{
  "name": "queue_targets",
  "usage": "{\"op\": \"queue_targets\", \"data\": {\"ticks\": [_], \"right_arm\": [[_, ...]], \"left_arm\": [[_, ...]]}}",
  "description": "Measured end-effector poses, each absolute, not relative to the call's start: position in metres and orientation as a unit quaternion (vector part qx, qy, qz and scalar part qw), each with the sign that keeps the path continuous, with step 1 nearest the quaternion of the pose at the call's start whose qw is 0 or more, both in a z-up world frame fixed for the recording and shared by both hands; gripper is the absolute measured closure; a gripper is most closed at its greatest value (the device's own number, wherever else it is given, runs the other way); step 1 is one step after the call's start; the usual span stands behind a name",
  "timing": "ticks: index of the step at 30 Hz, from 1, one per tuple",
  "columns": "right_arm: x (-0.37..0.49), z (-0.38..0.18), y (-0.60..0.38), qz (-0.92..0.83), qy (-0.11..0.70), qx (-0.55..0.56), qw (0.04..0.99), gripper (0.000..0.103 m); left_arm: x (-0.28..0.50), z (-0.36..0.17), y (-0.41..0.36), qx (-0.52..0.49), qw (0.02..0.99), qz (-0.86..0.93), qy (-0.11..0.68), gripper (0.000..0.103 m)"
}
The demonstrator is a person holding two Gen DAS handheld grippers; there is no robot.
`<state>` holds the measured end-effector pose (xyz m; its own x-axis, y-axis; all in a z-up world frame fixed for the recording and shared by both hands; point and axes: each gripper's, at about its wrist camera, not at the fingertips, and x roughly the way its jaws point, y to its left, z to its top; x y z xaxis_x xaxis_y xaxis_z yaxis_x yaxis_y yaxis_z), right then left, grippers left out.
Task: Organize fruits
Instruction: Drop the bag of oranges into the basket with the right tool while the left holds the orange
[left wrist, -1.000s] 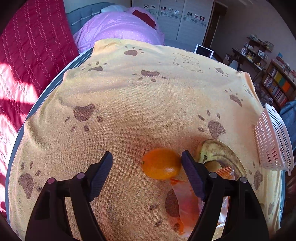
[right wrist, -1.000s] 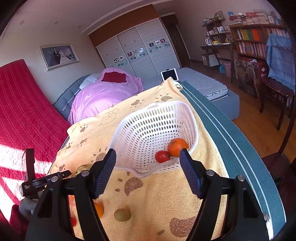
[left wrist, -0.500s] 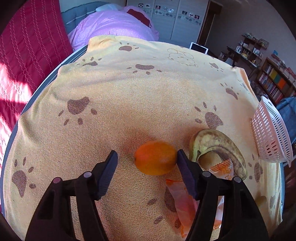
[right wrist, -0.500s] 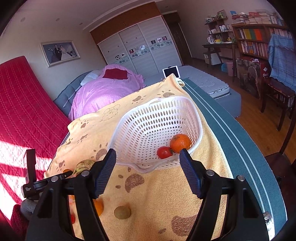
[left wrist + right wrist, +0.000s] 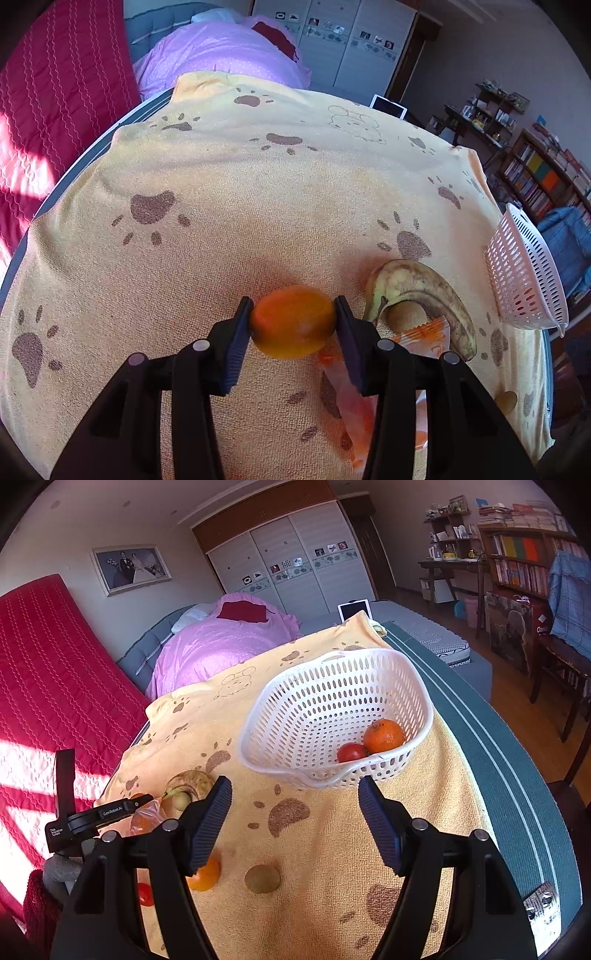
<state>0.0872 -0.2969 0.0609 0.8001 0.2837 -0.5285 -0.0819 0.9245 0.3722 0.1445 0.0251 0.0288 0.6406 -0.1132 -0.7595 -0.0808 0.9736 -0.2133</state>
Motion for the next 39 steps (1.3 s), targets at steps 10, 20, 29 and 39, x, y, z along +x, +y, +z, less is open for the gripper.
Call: {"op": "queue_targets", "data": {"ticks": [10,20,29,39], "right_arm": [[0.08,0.07,-0.218,0.206,0.329,0.116,0.914,0.03],[0.106,0.059,-0.11,0.281,0.375,-0.013,0.883,0.026],[0.136,0.03,-0.065,0.266,0.416,-0.09,0.865,0.026],[0.143,0.014,-0.053,0.249,0.415,-0.128,0.865,0.03]], "left_arm": [[0.131,0.055,0.045,-0.123,0.92,0.007,0.371,0.058],[0.127,0.05,0.062,-0.135,0.925,0.022,0.355,0.058],[0.125,0.038,0.082,-0.168,0.917,0.034,0.359,0.058],[0.123,0.033,0.088,-0.183,0.913,0.038,0.363,0.058]]}}
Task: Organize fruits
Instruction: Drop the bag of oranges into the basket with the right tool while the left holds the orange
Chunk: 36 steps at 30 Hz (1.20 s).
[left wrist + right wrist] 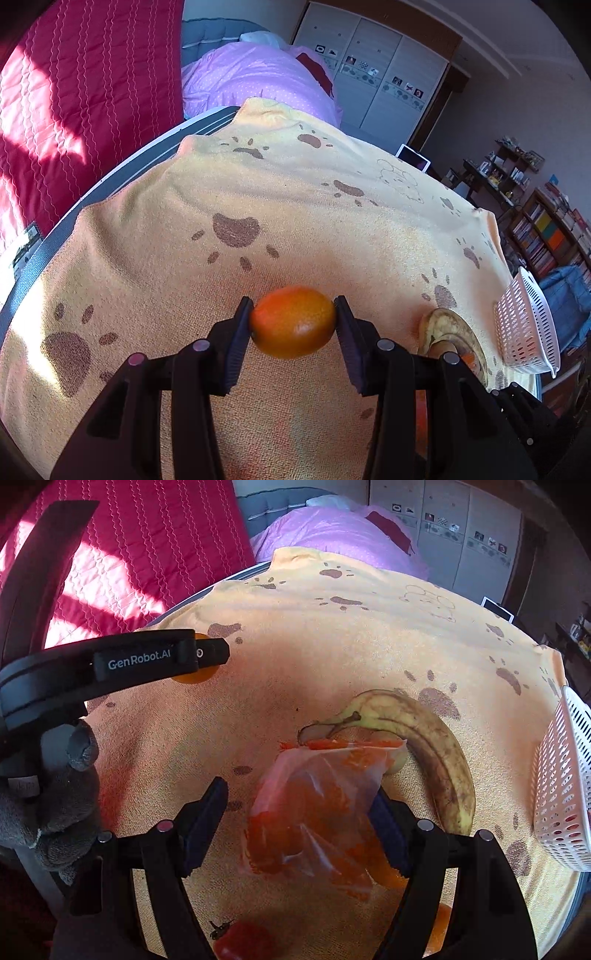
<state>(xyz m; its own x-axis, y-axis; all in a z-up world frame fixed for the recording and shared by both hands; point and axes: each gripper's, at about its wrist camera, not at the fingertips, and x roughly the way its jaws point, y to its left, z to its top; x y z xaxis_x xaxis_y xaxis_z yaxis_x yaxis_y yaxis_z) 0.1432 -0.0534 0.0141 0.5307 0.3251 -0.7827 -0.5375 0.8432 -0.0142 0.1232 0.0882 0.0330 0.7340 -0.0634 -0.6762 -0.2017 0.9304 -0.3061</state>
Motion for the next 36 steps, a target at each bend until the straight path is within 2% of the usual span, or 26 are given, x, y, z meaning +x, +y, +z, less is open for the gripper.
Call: {"op": "queue_targets", "data": {"ticks": [2,7,23,36], "right_arm": [[0.142,0.014,-0.054,0.24,0.412,-0.137,0.868,0.039],[0.14,0.017,-0.061,0.242,0.412,-0.128,0.869,0.043],[0.128,0.075,-0.121,0.243,0.37,0.005,0.897,0.044],[0.165,0.108,-0.234,0.097,0.331,0.094,0.934,0.044]], "left_arm": [[0.124,0.032,0.09,-0.185,0.912,0.041,0.363,0.058],[0.124,0.031,0.091,-0.187,0.911,0.045,0.365,0.058],[0.124,0.029,0.091,-0.188,0.911,0.049,0.365,0.058],[0.124,0.029,0.091,-0.182,0.912,0.05,0.364,0.058]]}}
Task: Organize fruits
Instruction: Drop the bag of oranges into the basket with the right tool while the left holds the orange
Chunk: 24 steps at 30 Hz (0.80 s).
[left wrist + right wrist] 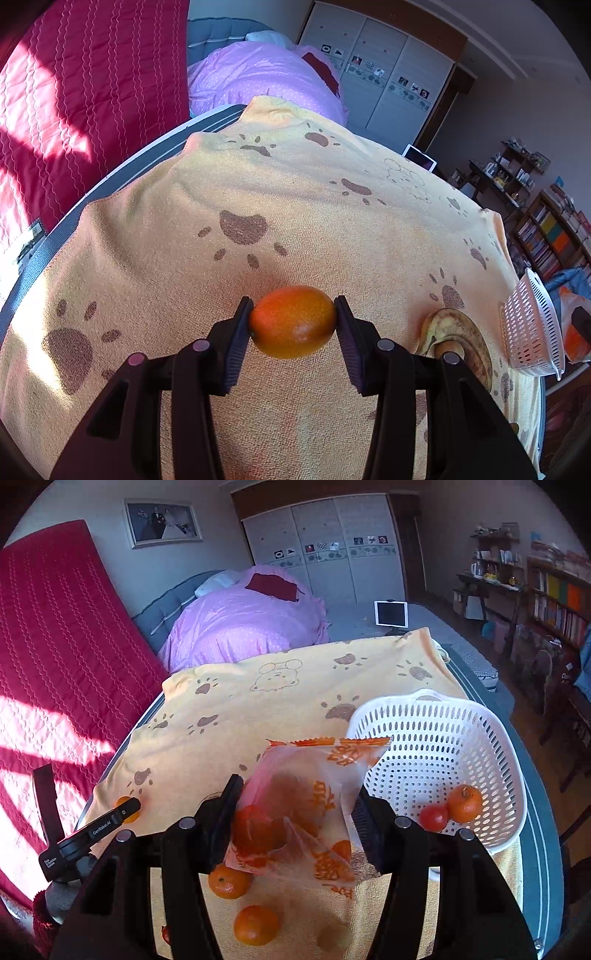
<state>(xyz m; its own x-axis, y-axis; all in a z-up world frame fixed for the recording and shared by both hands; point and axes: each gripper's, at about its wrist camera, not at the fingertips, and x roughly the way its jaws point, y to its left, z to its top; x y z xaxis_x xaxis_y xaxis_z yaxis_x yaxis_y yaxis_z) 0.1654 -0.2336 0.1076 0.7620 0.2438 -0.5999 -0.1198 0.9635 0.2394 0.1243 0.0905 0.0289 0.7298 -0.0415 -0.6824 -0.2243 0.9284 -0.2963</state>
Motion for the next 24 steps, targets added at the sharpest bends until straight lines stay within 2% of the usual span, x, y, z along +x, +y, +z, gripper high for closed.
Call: {"op": "queue_targets", "data": {"ticks": [10,24], "right_arm": [[0.213,0.1,-0.292,0.021,0.352,0.123,0.928,0.044],[0.17,0.103,-0.297,0.041,0.325,0.162,0.931,0.044]], "left_arm": [[0.125,0.029,0.088,-0.176,0.914,0.049,0.363,0.058],[0.127,0.028,0.086,-0.172,0.914,0.052,0.363,0.058]]}}
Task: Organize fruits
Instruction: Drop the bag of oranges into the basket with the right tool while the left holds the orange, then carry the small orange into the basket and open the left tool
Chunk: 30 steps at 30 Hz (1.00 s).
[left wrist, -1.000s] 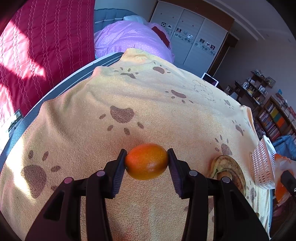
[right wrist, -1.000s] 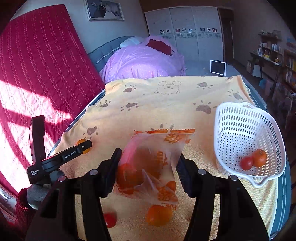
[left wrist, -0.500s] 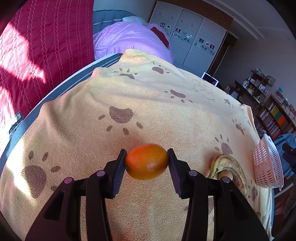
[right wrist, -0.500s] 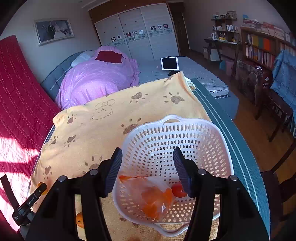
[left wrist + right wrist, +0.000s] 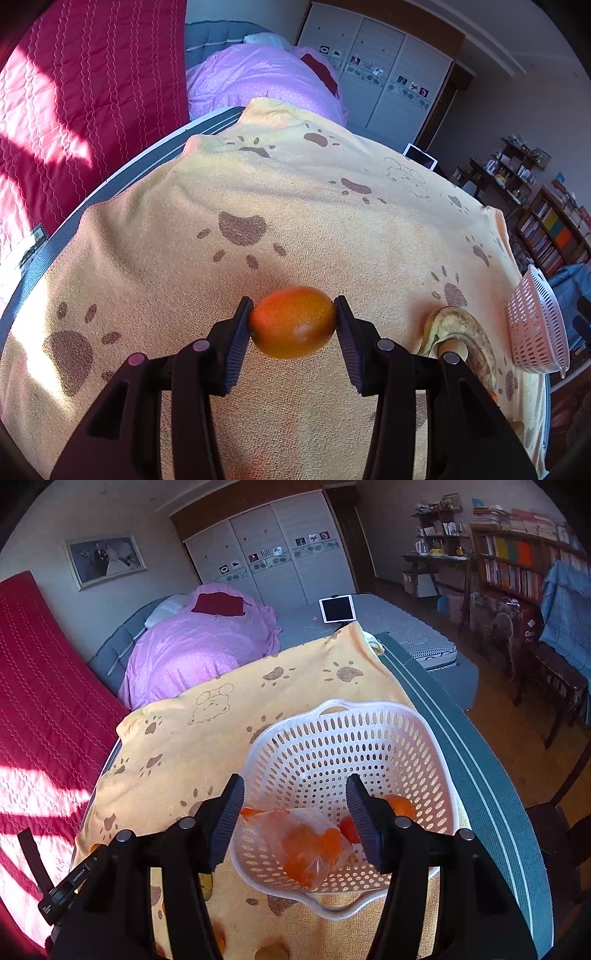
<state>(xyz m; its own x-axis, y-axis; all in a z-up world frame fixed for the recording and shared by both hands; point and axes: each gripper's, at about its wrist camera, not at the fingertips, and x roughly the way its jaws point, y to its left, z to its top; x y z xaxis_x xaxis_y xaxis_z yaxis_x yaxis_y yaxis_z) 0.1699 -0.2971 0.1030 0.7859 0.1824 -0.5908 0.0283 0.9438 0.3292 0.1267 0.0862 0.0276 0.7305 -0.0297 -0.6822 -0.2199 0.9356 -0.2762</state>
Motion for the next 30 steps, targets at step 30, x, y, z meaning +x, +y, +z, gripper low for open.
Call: {"op": "queue_targets", "data": {"ticks": [30], "right_arm": [[0.068,0.036,-0.302,0.132,0.352,0.142,0.916,0.044]], "left_arm": [[0.131,0.115,-0.072,-0.06,0.939,-0.08,0.328,0.058]]}}
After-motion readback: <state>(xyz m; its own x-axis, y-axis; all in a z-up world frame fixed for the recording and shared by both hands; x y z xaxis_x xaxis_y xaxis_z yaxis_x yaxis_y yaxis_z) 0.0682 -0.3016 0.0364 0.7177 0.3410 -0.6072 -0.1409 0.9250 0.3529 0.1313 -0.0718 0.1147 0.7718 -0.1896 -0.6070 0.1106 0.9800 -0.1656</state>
